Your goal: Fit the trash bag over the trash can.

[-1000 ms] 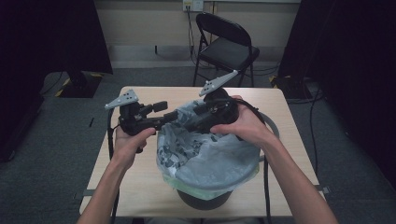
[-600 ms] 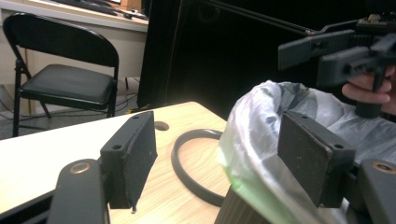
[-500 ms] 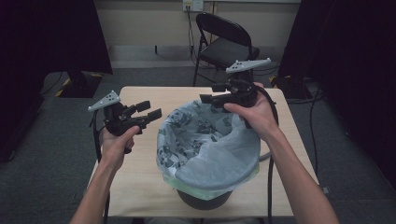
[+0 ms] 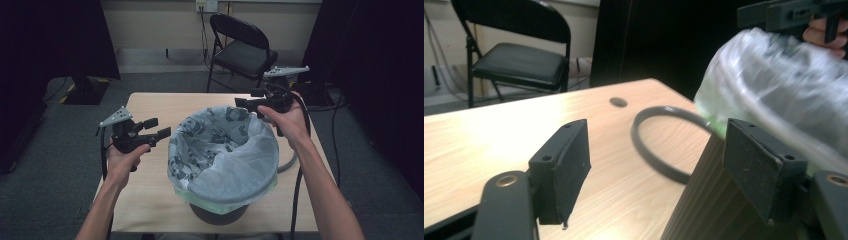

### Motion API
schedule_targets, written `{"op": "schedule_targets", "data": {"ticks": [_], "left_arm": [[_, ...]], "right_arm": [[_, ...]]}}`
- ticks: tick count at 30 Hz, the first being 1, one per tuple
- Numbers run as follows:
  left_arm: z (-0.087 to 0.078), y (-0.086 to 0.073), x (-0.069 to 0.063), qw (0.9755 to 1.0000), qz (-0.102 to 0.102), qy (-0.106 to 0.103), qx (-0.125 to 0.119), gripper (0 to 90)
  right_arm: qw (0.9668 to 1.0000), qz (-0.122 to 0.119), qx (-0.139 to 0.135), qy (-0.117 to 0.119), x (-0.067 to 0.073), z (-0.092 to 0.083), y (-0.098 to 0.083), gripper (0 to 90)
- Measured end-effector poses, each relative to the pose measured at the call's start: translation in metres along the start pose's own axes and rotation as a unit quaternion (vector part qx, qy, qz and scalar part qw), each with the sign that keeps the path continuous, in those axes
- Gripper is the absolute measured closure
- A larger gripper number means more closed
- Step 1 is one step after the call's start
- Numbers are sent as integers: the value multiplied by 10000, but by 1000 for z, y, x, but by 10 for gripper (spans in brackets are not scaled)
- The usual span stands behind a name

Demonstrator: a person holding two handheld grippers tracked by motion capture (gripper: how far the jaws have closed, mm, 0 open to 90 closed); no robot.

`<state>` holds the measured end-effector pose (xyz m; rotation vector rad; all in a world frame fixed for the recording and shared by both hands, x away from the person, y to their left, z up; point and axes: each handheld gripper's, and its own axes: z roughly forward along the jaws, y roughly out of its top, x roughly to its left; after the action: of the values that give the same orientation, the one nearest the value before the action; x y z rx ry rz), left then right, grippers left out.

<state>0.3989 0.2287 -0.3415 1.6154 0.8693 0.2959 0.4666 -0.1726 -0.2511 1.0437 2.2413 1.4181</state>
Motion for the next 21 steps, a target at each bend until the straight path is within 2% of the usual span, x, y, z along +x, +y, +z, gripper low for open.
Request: {"op": "schedule_targets", "data": {"ticks": [3,5,8,11,13,14,15,18,20,21], "left_arm": [[3,-7,4,9997,15,100,237,260],[4,-13,7,9995,1,123,306,256],[6,-27,12,9980,-14,243,582,244],[6,-39,17,9970,-61,345,696,237],[4,-47,18,9961,-48,338,818,249],[2,-51,19,9956,-47,411,845,249],[1,-53,20,9953,-66,434,859,249],[-3,-62,24,9934,-63,597,980,233],[-3,-68,25,9920,-52,643,1086,231],[-3,-73,26,9907,-46,693,1168,226]], "right_arm": [[9999,121,-11,-54,-9,3,-9,259],[9999,148,-6,-47,-14,5,-15,285],[9997,221,36,-112,-22,5,-25,305],[9996,239,105,-148,-30,5,-35,319],[9993,367,16,-69,-34,4,-41,314],[9993,371,5,-110,-35,3,-42,308],[9990,355,-5,-272,-37,1,-46,299],[9979,391,-11,-524,-44,-1,-54,276],[9978,425,-29,-499,-47,-3,-62,382],[9980,424,4,-468,-49,-3,-67,389]]}}
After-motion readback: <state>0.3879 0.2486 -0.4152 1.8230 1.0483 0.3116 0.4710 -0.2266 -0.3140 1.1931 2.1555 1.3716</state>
